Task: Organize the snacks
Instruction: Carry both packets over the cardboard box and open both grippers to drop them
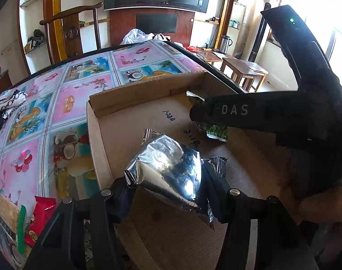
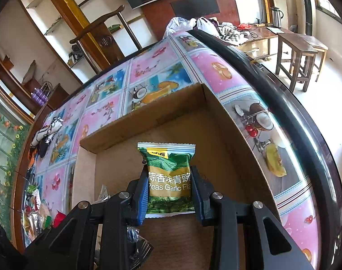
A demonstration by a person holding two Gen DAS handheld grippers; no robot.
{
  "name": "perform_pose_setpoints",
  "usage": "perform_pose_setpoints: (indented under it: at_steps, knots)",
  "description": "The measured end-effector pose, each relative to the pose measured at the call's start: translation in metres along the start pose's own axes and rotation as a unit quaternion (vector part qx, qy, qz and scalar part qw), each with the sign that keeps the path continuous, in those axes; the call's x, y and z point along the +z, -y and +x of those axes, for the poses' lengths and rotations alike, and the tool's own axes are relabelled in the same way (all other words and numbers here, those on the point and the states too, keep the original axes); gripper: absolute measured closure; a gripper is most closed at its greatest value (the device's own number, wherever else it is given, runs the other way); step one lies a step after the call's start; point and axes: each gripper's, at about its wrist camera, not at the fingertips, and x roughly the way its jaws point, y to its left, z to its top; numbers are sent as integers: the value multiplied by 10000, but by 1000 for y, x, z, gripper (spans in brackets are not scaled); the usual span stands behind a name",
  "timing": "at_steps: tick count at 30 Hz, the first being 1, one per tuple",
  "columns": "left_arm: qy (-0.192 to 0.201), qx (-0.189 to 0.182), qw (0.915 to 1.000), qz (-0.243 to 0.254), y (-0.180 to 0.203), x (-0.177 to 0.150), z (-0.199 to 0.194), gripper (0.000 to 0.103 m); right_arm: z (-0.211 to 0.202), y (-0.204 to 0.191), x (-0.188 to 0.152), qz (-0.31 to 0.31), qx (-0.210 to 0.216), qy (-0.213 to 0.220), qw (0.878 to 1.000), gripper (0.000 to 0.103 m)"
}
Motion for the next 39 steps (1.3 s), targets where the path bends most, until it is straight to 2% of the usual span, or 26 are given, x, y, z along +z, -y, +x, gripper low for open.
perform_pose_setpoints:
  at_steps: [9, 13, 14, 16, 17, 22, 29, 35, 39]
  knots:
    - [0, 25, 10000, -3, 0, -1, 0, 47, 4, -2, -3, -51, -76, -55, 9999, 66]
    - [0, -10, 10000, -34, 0, -2, 0, 42, 4, -2, -3, -38, -59, -58, 10000, 65]
    - [-7, -3, 10000, -52, -1, -2, 0, 39, 4, -2, -3, -19, -8, -65, 10000, 64]
    - [-10, -17, 10000, -76, -2, -1, -2, 37, 2, -3, -2, -14, 50, -70, 10000, 50]
    - [-6, -24, 10000, -74, -2, -1, -3, 37, -1, -5, -3, -43, 39, -41, 10000, 47]
    - [196, 112, 9997, 0, -3, 2, -19, 36, -18, -10, -2, -124, 165, 273, 9994, 45]
    - [616, 432, 9972, -48, -20, 0, -60, 30, -58, -30, -8, -470, 524, 1138, 9910, 45]
    - [933, 799, 9923, -144, -55, -24, -99, 27, -66, -56, -18, -878, 958, 1345, 9824, 45]
    - [1015, 1128, 9876, -403, -95, -47, -121, 27, -69, -73, -30, -1155, 1176, 1490, 9750, 45]
